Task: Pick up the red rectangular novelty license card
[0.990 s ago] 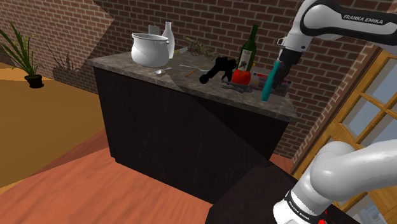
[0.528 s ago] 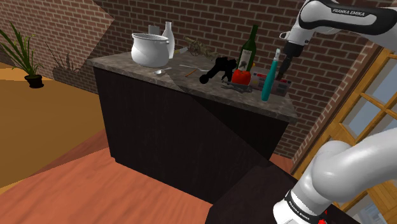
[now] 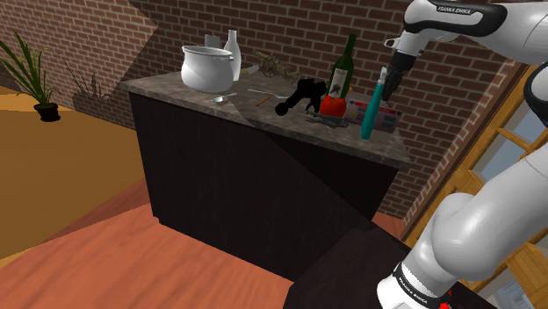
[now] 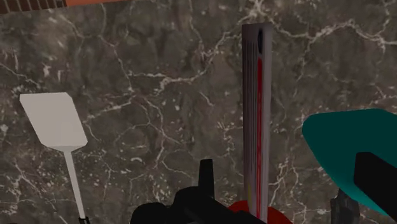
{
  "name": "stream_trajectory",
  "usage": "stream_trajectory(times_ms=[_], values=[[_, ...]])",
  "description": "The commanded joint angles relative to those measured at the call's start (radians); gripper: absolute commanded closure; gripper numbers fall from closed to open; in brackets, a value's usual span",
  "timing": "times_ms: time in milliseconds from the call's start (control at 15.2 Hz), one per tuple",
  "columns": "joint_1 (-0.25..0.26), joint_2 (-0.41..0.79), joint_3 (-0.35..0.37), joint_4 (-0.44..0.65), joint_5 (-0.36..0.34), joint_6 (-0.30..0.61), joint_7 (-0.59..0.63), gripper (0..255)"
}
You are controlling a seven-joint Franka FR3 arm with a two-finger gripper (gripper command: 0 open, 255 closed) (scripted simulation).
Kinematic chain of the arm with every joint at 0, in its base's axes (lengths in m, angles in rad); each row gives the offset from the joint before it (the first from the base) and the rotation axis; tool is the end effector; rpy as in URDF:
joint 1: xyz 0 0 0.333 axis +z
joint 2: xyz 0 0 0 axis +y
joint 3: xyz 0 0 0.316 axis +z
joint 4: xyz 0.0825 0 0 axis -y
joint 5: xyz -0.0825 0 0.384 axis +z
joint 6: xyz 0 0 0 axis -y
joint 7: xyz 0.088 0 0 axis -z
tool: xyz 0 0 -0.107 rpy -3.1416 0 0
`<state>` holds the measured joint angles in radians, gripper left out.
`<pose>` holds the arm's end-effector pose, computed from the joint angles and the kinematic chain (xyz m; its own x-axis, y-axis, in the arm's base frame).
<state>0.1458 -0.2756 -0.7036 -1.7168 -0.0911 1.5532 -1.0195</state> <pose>0.3811 -0.3073 0.6580 0.8862 0.4527 0.0983 0.4553 -0.8903 -0.0043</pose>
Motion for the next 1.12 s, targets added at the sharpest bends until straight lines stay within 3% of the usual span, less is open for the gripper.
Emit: stream_trajectory(times_ms=[0, 396, 462, 1056], values=[[-0.001, -0.002, -0.005, -0.024, -0.002, 0.023, -0.010, 0], [-0.007, -0.023, -0.001, -0.103, -0.015, 0.085, -0.004, 0], [-0.007, -0.021, -0.004, -0.101, -0.014, 0.086, -0.007, 255], [-0.007, -0.023, -0.002, -0.103, -0.014, 0.085, -0.004, 255]])
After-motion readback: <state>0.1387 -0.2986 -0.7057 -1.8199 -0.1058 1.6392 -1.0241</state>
